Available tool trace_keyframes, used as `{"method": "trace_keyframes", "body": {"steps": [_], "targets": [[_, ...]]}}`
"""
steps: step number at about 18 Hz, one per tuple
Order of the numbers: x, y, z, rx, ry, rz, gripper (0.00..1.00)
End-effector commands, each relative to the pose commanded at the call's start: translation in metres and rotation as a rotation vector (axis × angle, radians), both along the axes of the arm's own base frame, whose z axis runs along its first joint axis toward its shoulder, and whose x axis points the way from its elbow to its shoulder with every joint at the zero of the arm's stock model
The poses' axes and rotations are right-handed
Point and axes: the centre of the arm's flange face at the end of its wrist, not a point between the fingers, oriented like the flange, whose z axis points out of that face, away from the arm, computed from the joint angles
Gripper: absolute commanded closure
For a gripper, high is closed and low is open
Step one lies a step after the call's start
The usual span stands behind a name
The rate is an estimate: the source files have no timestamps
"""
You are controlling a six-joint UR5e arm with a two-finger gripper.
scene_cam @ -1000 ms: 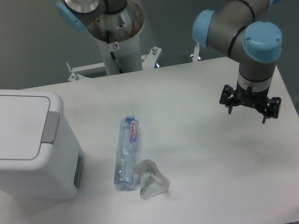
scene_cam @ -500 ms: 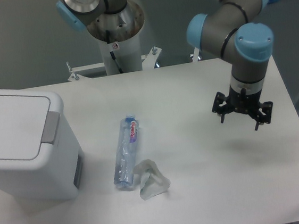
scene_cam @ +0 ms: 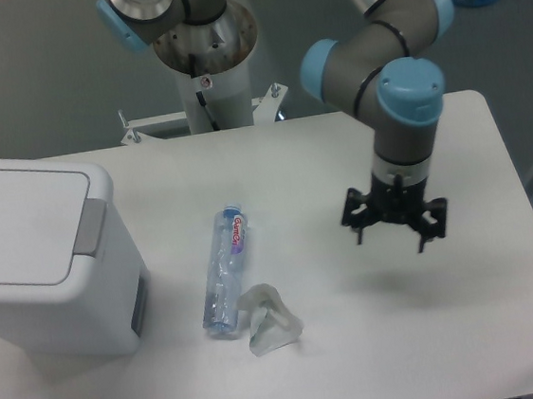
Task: Open the trash can
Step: 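Swing the open gripper over to the lid of the white bin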
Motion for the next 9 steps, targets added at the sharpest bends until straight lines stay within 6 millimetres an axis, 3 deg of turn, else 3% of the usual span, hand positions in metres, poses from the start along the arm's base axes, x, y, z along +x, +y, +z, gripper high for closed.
{"method": "trace_keyframes", "body": {"steps": [6, 9], "targets": [[0.048, 0.033, 0.08, 0.329, -0.181, 0.045, 0.0], [0.078, 0.05, 0.104, 0.406, -0.213, -0.021, 0.0]]}}
